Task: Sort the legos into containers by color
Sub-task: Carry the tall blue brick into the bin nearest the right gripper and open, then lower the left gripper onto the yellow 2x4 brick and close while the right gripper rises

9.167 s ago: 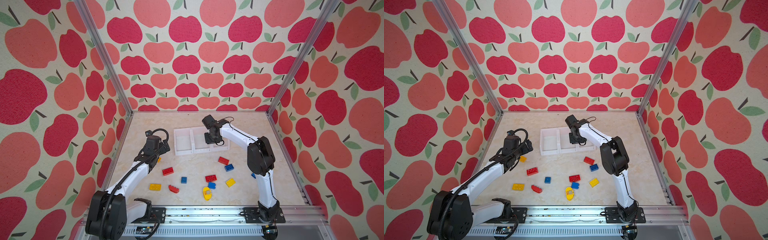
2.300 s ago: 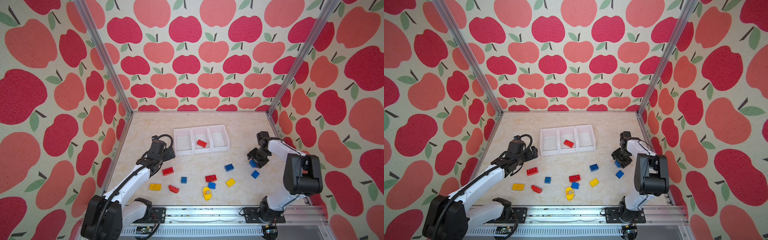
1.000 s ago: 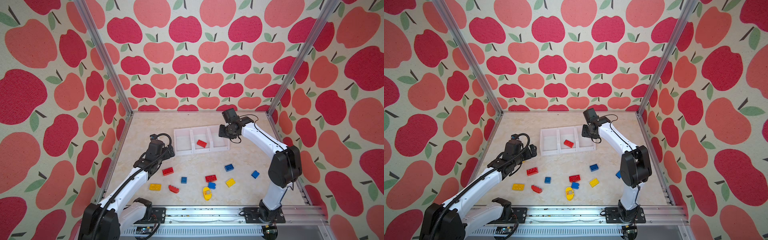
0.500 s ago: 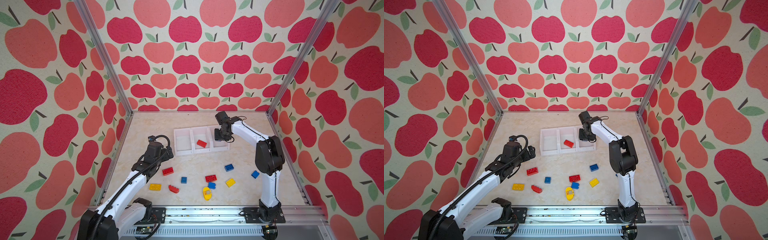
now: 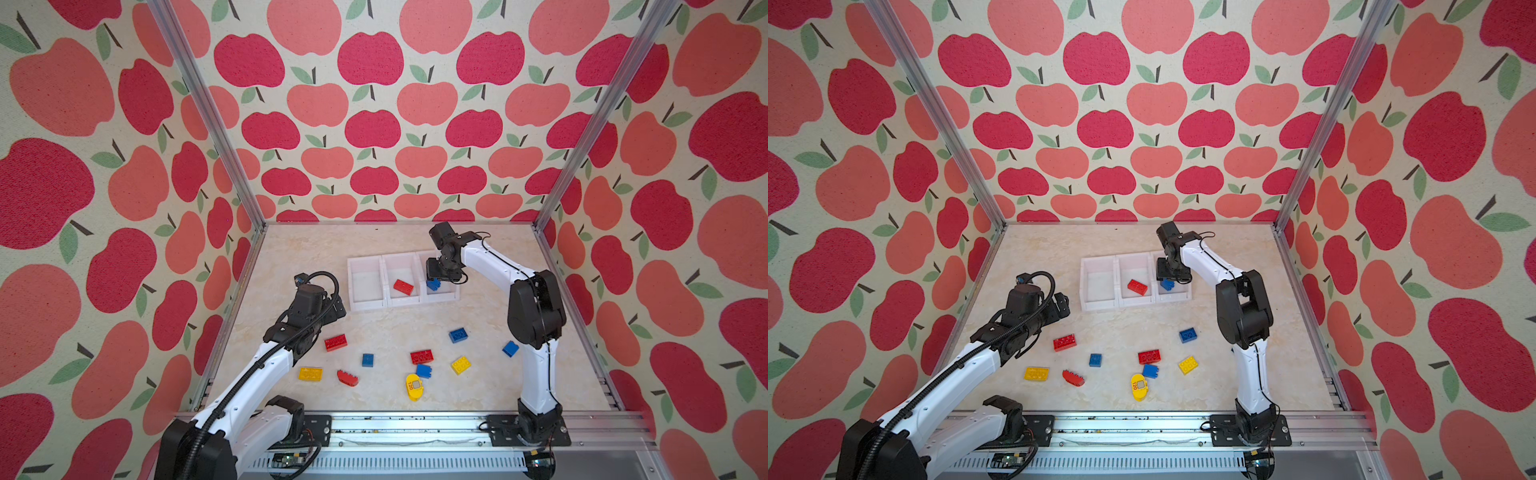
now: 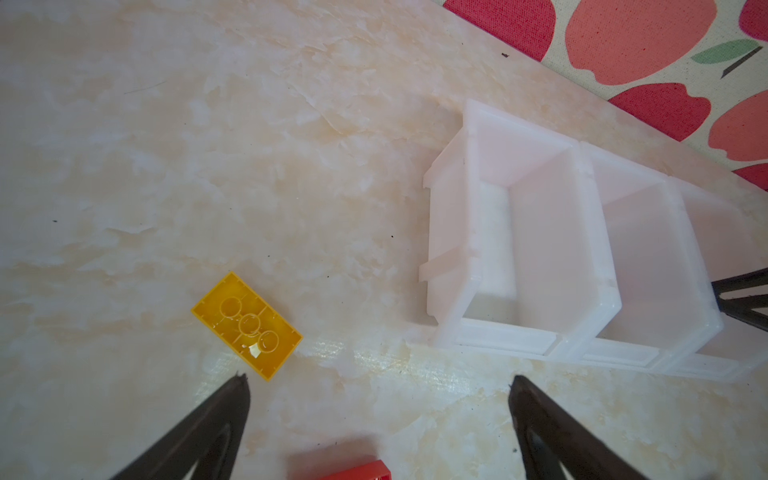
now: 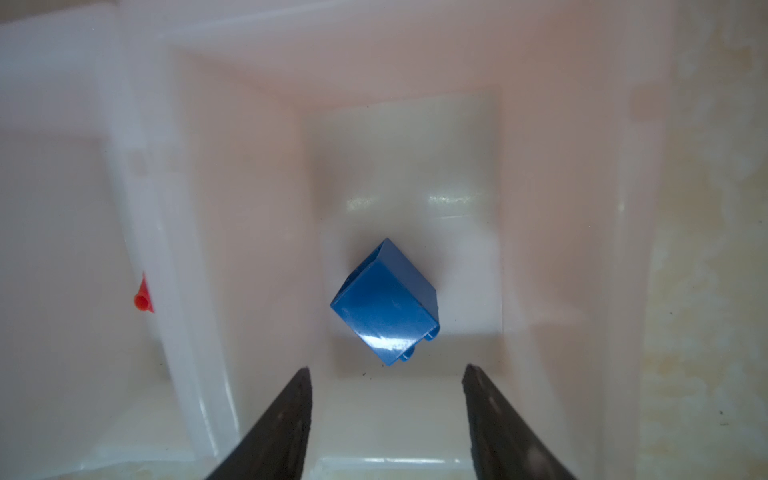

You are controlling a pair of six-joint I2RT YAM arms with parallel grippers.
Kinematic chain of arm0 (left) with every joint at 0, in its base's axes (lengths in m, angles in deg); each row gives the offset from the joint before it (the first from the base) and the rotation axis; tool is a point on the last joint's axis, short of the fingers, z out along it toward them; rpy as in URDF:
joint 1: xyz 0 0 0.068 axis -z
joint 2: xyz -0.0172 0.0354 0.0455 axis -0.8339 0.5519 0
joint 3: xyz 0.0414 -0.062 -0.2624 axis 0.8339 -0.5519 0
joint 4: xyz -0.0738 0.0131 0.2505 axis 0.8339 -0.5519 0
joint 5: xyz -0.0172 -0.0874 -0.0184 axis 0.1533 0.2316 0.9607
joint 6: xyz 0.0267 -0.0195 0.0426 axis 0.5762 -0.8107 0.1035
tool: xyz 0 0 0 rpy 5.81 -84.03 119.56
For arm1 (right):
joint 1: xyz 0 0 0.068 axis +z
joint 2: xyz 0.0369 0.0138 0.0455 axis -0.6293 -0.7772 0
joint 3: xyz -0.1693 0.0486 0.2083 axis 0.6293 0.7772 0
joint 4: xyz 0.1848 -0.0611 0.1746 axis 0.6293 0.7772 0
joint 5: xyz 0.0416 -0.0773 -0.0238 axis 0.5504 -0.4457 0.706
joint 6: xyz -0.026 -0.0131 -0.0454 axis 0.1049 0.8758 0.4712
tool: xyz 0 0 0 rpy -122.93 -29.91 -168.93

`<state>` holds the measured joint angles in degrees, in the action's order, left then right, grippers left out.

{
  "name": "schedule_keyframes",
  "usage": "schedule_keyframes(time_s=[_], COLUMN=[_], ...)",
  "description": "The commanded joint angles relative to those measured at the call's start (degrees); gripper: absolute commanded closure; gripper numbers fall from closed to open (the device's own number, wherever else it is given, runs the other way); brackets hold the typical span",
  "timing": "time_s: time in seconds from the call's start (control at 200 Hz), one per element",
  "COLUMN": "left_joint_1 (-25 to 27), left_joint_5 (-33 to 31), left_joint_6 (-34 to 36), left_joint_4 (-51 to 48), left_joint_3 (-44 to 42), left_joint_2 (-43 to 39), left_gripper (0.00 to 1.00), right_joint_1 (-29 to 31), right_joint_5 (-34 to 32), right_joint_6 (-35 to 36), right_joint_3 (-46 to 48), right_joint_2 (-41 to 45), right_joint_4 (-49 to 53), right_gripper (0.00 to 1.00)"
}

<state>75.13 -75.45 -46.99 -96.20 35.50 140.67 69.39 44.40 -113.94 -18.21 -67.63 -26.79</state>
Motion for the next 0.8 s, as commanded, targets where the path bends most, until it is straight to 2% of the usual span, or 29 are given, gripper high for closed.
schedule_keyframes(time_s=[0.0,0.165,0.335,0.49,0.795], left_joint_1=[0.00,-0.33,-2.64,-5.60,-9.29], left_joint_5=[-2.41,-3.76,-4.98,-1.95,2.20], left_joint_6=[-1.83,-4.45,-12.57,-18.09,-21.62], left_joint_4=[-4.05,-7.40,-13.82,-17.85,-22.92], left_joint_3=[1.29,3.16,5.98,9.27,17.57], left_joint_2=[0.47,2.04,4.84,10.14,21.94], left_gripper=[0.01,0.01,0.01,0.01,0.01], right_joint_1=[0.21,0.33,0.36,0.31,0.18], right_joint_5=[0.91,1.20,2.03,2.85,4.72], right_joint_6=[0.88,1.12,1.90,3.34,5.16], right_joint_3=[-1.43,-1.45,-0.89,-0.02,0.02], right_joint_2=[1.15,4.01,7.85,11.22,15.09], right_joint_4=[2.53,3.67,5.63,7.78,12.01], right_gripper=[0.39,0.38,0.39,0.38,0.36])
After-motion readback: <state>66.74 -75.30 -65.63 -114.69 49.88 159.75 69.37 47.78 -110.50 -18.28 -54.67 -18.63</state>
